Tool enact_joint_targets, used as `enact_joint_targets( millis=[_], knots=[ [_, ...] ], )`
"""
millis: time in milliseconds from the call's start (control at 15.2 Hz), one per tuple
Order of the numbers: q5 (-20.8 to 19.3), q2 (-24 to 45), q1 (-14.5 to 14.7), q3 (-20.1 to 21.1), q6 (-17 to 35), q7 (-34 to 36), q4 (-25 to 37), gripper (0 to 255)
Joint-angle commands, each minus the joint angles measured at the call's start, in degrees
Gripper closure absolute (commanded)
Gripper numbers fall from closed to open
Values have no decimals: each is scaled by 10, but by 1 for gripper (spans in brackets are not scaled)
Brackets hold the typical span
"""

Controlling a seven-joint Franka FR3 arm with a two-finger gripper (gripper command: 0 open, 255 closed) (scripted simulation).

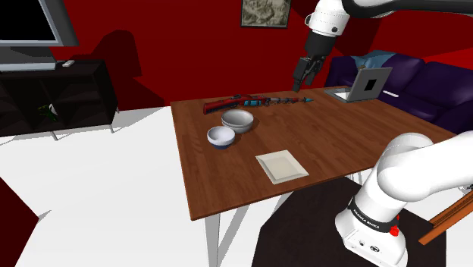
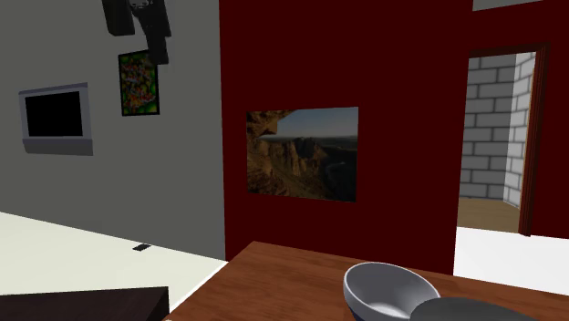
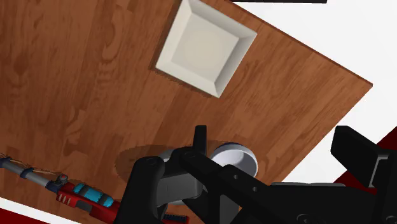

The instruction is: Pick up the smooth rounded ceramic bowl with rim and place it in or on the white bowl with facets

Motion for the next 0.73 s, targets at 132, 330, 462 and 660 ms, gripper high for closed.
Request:
enact_joint_targets(
  millis=[132,330,462,660],
  knots=[
    [0,36,2,8,32,4,-1,0],
    [0,93,3,21,79,11,3,0],
    [-2,133,4,29,108,17,9,0],
    [-7,195,4,41,148,26,24,0]
  ],
)
